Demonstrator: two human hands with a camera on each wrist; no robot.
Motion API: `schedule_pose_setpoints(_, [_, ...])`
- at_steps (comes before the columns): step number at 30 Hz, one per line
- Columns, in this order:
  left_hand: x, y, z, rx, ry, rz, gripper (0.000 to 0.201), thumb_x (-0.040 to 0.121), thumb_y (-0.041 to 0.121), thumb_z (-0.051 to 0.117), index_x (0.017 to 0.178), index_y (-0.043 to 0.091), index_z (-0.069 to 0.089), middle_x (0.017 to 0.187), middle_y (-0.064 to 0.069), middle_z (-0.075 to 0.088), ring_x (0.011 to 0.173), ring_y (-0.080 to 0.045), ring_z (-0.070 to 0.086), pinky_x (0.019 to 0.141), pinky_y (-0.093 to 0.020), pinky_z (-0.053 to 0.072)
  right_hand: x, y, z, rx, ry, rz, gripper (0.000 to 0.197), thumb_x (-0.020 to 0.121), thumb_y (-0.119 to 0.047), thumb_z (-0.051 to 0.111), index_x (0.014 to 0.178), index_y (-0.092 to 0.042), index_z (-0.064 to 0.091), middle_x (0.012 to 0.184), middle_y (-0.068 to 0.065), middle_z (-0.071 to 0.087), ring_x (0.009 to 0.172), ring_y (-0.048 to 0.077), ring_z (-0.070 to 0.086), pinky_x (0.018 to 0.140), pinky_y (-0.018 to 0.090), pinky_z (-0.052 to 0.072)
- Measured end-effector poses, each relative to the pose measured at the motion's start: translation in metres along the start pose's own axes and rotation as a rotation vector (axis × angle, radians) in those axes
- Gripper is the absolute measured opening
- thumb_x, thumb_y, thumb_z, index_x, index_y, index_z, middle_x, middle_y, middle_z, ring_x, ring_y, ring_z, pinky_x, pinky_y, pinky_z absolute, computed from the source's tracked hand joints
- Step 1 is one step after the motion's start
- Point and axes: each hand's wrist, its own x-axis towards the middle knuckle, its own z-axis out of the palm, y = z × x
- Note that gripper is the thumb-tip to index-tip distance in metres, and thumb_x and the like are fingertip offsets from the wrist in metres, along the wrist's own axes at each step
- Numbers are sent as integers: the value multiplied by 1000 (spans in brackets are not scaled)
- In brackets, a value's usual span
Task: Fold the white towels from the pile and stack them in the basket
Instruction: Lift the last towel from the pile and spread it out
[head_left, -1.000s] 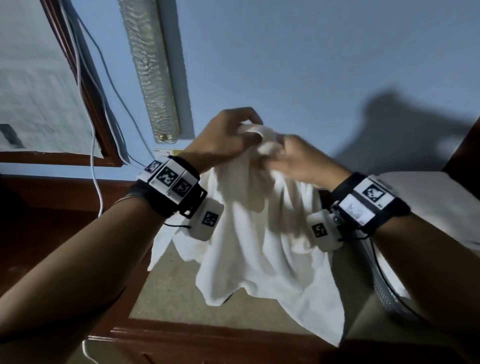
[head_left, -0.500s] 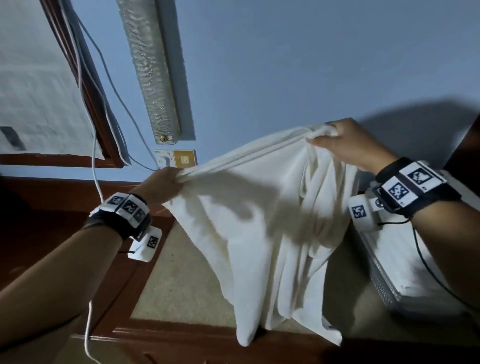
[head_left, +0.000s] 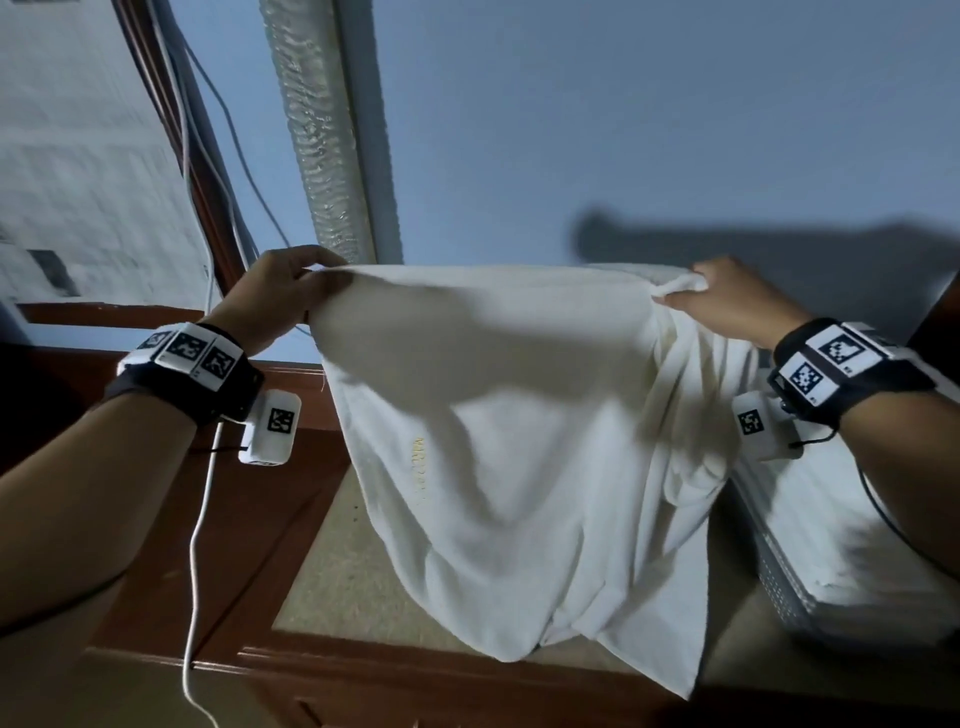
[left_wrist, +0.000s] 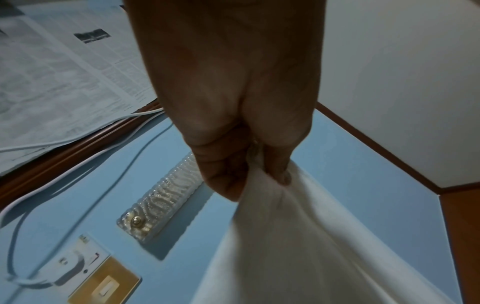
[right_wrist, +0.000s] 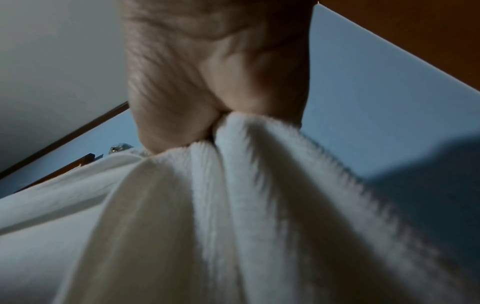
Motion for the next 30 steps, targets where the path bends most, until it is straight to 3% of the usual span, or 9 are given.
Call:
schedule_pose_setpoints(5, [8, 8, 0, 122, 13, 36, 36, 108, 32, 51, 99, 2, 68, 58, -7, 52, 39, -7, 45, 37, -16, 35, 7, 1, -6, 13, 12, 87, 58, 81, -61, 61, 99, -7, 76, 97, 17, 73, 94, 34, 69, 87, 43, 54])
schedule_pose_setpoints(7, [10, 11, -4, 175, 2, 47, 40, 108, 36, 51, 97, 3, 69, 52, -11, 55, 39, -14, 49, 39, -18, 40, 8, 0, -9, 8, 7, 93, 59, 80, -62, 60, 100, -8, 76, 100, 16, 74, 96, 33, 69, 89, 43, 54])
schedule_pose_setpoints(11, [19, 12, -19, 316, 2, 109, 40, 104, 45, 56, 81, 17, 73, 58, -13, 67, 50, -27, 62, 61, -39, 56, 11, -2, -15, -26, 4, 86, 46, 86, -56, 64, 101, -16, 78, 103, 11, 74, 102, 35, 67, 90, 41, 53])
schedule_pose_setpoints(15, [34, 22, -29, 465, 79, 207, 29, 102, 37, 62, 94, 15, 79, 69, -13, 70, 62, -24, 63, 60, -19, 47, 20, -8, -21, -108, 72, 60, 45, 92, -51, 63, 89, -7, 70, 98, 18, 71, 99, 43, 66, 81, 41, 49])
schedule_pose_setpoints(18, [43, 25, -32, 564, 138, 286, 27, 98, 32, 69, 102, 7, 80, 82, -13, 64, 78, -31, 60, 74, -31, 42, 26, -14, -23, -98, 138, 46, 42, 97, -37, 66, 79, 0, 60, 91, 24, 69, 93, 44, 64, 71, 38, 39])
schedule_pose_setpoints(20, [44, 21, -34, 581, 192, 271, 26, 94, 33, 74, 100, 8, 81, 81, -14, 62, 79, -29, 58, 74, -33, 40, 27, -16, -24, -92, 155, 47, 42, 97, -36, 68, 76, -1, 57, 86, 21, 67, 90, 43, 64, 69, 36, 35])
schedule_pose_setpoints(25, [37, 1, -28, 354, 246, -53, 18, 98, 35, 65, 94, 20, 74, 67, -12, 69, 54, -23, 61, 57, -29, 51, 20, -24, -15, -30, 115, 34, 45, 91, -37, 74, 67, -9, 48, 82, 19, 68, 82, 37, 65, 64, 36, 35])
schedule_pose_setpoints(27, [40, -9, -19, 8, 214, -177, 20, 105, 25, 54, 102, 11, 67, 82, -14, 76, 61, -19, 72, 59, -32, 60, 12, -35, -8, 79, 14, -35, 42, 88, -37, 79, 71, -8, 54, 85, 18, 70, 76, 24, 61, 64, 35, 35])
schedule_pose_setpoints(30, [44, -14, -10, -411, 202, -282, 24, 108, 15, 44, 100, 5, 64, 97, -10, 77, 90, -22, 75, 76, -27, 62, -10, -68, -2, 111, -304, -221, 38, 81, -43, 86, 90, -13, 65, 68, -12, 61, 61, 4, 49, 59, 29, 35])
